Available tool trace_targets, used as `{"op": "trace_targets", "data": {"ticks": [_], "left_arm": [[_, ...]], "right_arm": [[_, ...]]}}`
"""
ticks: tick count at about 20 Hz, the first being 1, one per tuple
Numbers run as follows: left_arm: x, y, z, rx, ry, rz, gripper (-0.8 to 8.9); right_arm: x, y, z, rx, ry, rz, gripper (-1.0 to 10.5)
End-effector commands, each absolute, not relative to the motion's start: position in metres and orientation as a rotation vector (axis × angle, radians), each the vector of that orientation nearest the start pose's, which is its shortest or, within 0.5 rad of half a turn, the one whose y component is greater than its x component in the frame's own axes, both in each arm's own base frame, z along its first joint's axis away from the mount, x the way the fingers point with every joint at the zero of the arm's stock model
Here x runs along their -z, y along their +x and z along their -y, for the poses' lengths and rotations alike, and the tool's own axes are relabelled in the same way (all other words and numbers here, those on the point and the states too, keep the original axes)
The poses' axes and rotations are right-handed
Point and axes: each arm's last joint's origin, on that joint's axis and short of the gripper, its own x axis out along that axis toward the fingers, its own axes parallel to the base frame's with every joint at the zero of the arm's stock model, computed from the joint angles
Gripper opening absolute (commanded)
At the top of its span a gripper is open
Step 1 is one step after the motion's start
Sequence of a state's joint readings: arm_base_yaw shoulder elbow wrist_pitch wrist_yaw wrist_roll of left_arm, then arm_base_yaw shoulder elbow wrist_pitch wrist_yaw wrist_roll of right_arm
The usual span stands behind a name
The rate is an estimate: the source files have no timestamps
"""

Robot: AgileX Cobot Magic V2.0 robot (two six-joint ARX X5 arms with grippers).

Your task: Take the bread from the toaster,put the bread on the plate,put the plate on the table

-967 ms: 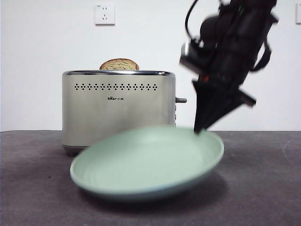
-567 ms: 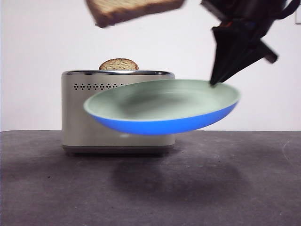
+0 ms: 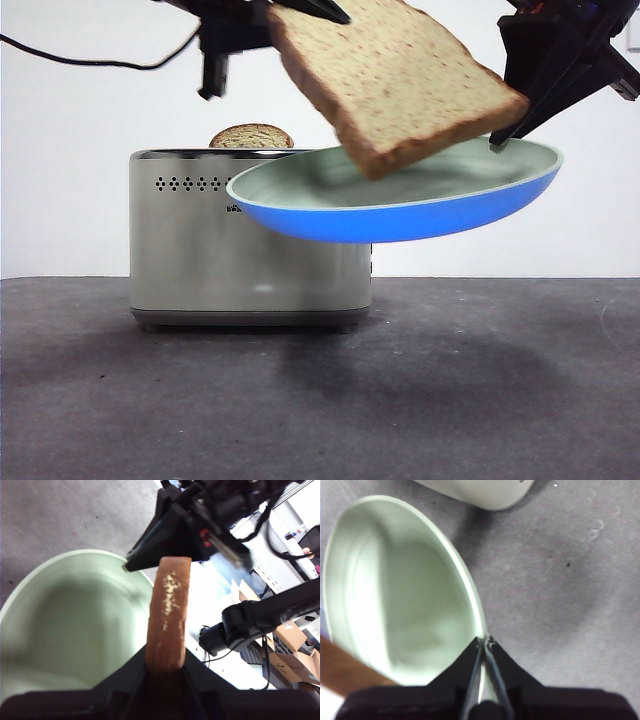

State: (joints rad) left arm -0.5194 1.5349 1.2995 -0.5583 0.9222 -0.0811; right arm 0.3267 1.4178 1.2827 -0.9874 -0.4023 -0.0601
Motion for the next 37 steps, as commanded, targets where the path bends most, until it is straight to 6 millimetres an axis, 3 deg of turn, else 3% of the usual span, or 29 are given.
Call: {"op": "trace_targets", "data": {"ticks": [1,4,7,8,13,17,27,32,37], "left_arm": [[-0.300,0.268,0.188,1.225,-0.198,-0.943,-0.08],[-0.297,0.263,0.197,1.130,-0.126,-0.952,0.43],[-0.296,0.261,0.201,1.070,-0.110,-0.959,4.37],[-0.296,0.260,0.202,1.054,-0.100,-0.956,4.72],[-0.300,0.258,0.201,1.049,-0.119,-0.956,4.71],[-0.318,0.252,0.197,1.058,-0.119,-0.916,4.71],[-0.445,0.218,0.173,1.146,-0.007,-0.661,4.71],[-0.487,0.174,0.141,1.118,0.025,-0.444,4.71],[-0.512,0.129,0.107,1.077,0.030,-0.292,4.71]], "right_arm": [[-0.305,0.254,-0.099,-0.725,0.019,-1.124,-0.1],[-0.305,0.254,-0.099,-0.724,0.017,-1.123,-0.1],[-0.305,0.254,-0.099,-0.725,0.016,-1.122,-0.1],[-0.305,0.254,-0.099,-0.727,0.012,-1.121,-0.1],[-0.305,0.254,-0.099,-0.729,0.001,-1.116,-0.1],[-0.305,0.255,-0.096,-0.716,0.002,-1.115,-0.1],[-0.302,0.262,-0.077,-0.624,0.000,-1.121,-0.1],[-0.273,0.285,-0.063,-0.533,0.025,-1.247,-0.1],[-0.230,0.314,-0.059,-0.505,0.053,-1.350,-0.1]]}}
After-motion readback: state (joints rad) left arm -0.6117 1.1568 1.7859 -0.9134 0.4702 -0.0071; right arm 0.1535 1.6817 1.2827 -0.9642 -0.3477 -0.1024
